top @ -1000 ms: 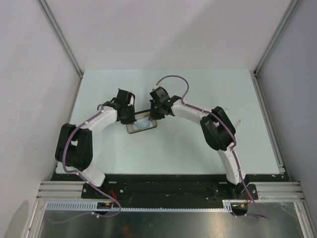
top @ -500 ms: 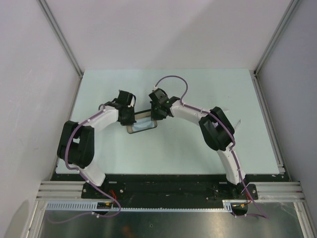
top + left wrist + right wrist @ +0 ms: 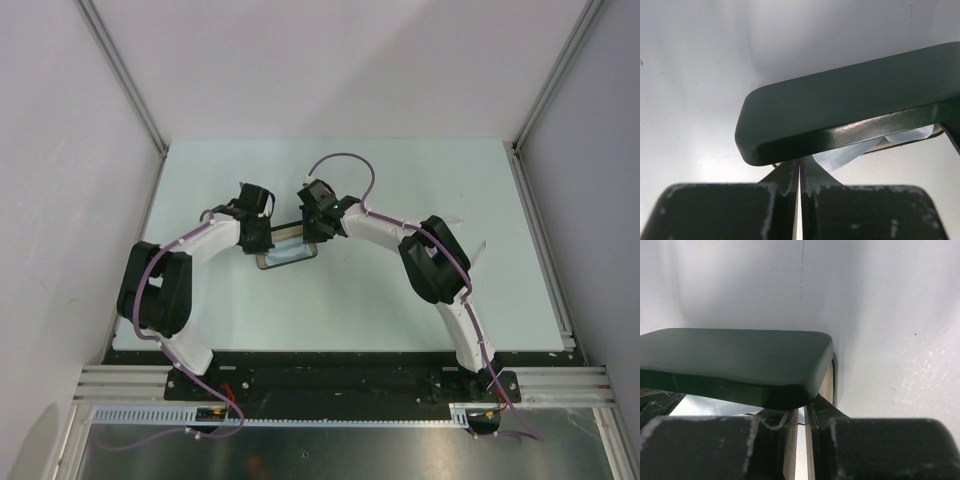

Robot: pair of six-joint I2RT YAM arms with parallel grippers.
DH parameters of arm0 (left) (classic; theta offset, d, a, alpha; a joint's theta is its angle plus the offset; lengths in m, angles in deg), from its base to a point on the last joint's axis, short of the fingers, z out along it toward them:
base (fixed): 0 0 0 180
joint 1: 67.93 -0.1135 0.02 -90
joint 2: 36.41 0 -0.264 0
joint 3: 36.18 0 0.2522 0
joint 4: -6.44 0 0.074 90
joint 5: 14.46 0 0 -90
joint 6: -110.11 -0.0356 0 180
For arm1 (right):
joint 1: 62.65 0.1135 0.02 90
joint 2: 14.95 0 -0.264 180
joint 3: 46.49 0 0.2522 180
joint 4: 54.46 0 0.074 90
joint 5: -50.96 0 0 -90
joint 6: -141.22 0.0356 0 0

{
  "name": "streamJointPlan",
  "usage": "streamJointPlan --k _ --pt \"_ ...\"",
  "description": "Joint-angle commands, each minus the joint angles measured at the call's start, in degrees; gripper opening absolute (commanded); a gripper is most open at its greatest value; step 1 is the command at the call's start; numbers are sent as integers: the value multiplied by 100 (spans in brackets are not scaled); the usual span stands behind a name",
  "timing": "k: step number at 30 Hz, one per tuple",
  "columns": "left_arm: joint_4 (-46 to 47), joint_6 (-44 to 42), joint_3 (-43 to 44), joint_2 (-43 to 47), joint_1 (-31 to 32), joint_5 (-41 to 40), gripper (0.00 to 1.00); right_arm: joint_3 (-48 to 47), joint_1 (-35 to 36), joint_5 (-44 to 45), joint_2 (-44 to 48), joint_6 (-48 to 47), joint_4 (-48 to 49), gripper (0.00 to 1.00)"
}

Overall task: Organize the sunglasses
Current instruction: Place the glasses cleaning cloth in the sunglasses case.

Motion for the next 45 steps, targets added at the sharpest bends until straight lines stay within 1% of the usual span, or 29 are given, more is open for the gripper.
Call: streamJointPlan --k 1,2,3,5,16,25,31,35,38,40,45 --pt "-21 114 -32 -63 -35 -175 0 -270 35 138 -43 -138 161 15" --pt "-30 105 -24 -89 -35 -175 0 -261 35 138 -25 -155 161 17" --pt "-30 105 -32 -80 -35 -175 0 -261 35 147 -25 -156 170 23" --pt "-47 105 -24 -107 -35 -184 0 -244 35 156 28 -164 179 26" --pt "-65 105 12 -230 -27 -193 0 -156 44 445 256 -261 135 34" --pt "-83 176 82 -195 -27 -553 0 231 211 709 616 -331 416 34" --pt "-74 228 196 -195 -27 -448 0 293 247 657 608 -296 521 33" --pt "-83 263 205 -239 -27 -518 0 301 264 464 573 -305 574 32" --pt "-83 255 188 -282 -27 -500 4 293 264 331 538 -323 627 31" --pt "-74 263 205 -291 -27 -474 6 328 273 288 511 -323 654 26" --pt "-65 342 284 -335 -18 -579 12 442 273 226 476 -279 820 25"
